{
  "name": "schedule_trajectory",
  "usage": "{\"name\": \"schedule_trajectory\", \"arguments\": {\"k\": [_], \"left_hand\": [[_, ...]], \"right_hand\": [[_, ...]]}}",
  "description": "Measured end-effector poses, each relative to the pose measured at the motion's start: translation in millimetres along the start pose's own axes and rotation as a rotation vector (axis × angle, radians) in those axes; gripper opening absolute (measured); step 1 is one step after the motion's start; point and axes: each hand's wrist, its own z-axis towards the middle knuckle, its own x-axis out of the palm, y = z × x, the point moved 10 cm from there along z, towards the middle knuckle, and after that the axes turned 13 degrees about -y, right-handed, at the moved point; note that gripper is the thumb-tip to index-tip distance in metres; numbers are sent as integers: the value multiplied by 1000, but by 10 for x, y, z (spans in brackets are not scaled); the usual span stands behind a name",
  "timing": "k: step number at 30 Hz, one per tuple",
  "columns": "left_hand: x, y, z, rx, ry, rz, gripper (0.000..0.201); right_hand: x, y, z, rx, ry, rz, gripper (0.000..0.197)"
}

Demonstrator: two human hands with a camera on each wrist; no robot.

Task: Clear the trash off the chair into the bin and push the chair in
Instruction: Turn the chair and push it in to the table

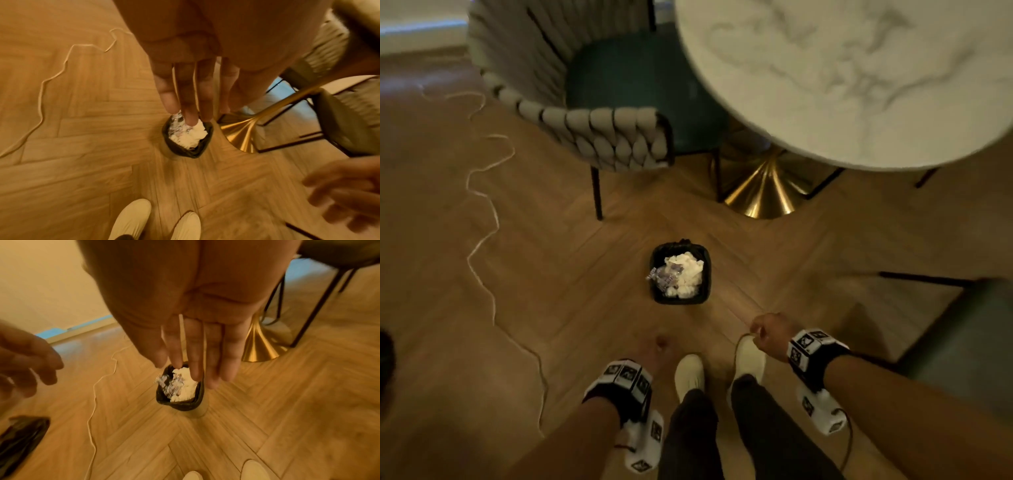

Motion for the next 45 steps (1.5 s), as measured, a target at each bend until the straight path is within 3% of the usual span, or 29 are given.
{"name": "schedule_trajectory", "arguments": {"k": [2,5,7,9,17,23,27,29,31,37,42,45], "left_hand": [[-84,-308,-217,56,45,73,26],[-29,-864,-550,180,109,106,11],[134,-1133,-679,304,132,193,30],[268,-1585,-984,405,168,304,25],[1549,-2936,-2264,762,315,593,14],[2879,-3539,-3231,877,412,719,23],[3684,-3924,-3836,978,475,732,23],[4049,-4083,-4027,1003,520,722,26],[4353,-4302,-4203,1045,537,708,17],[5058,-5068,-4566,1157,599,630,19],[5412,-5530,-4528,1108,560,575,14],[5609,-5648,-4542,1023,535,500,22]], "right_hand": [[-308,-199,-525,24,-70,49,31],[-624,-612,-1183,102,-184,175,29],[-722,-940,-1596,154,-256,254,27],[-722,-1338,-2012,235,-322,319,26],[258,-3149,-3590,572,-440,585,25],[1165,-4371,-4757,727,-503,787,21],[1483,-5121,-5368,818,-533,867,21],[1529,-5445,-5545,841,-531,882,21],[1524,-5742,-5656,855,-529,879,20],[1170,-6511,-5731,851,-556,788,25],[769,-7115,-5704,799,-544,679,26],[494,-7502,-5619,710,-504,623,24]]}}
